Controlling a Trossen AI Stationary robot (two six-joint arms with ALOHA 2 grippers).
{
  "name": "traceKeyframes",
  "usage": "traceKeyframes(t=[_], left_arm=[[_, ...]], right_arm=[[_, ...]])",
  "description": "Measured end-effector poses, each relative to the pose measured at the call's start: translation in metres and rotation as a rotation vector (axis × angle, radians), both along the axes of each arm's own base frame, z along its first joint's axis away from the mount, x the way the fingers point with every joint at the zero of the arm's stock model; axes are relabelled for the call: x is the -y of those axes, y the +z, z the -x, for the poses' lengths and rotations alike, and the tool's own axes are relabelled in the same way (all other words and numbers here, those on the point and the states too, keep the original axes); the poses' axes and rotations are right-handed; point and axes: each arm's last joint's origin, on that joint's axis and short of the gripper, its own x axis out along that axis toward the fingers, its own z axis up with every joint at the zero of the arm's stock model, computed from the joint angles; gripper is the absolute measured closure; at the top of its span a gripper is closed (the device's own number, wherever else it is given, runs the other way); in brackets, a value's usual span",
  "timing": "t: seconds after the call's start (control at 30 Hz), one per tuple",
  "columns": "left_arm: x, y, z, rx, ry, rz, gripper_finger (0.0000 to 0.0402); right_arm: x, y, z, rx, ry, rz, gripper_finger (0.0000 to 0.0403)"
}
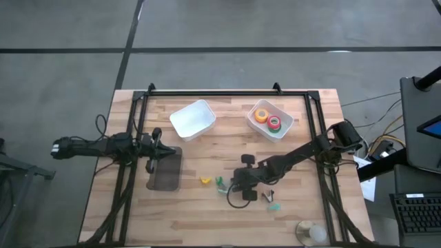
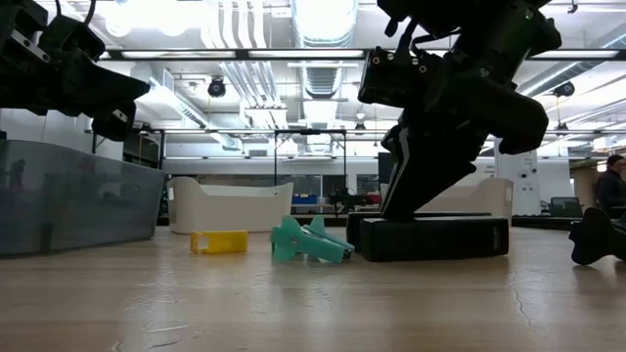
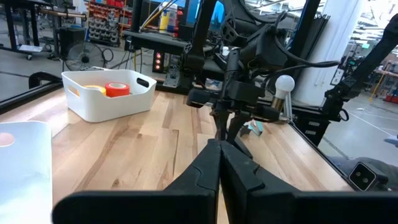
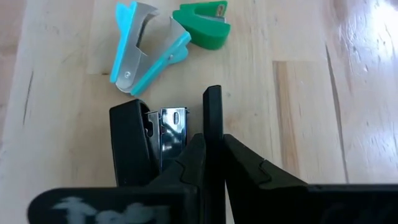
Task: Pick and place Stapler, Stapler remover, tape
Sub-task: Put the black stapler into the left white bin
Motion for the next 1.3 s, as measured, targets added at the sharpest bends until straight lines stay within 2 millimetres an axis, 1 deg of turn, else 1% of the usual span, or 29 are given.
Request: traceKeyframes(t=[0.6,1.3], left_arm=[[0.0,0.0,0.0,0.0,0.0,0.0,0.039],[0.0,0.0,0.0,0.0,0.0,0.0,0.039]], right_arm=[[0.0008,0.0002,-0.0004,0.001,0.003,0.0,0.0365],[0.0037,0.0003,-0.0014,0.005,-0.049,-0.024,0.0364]])
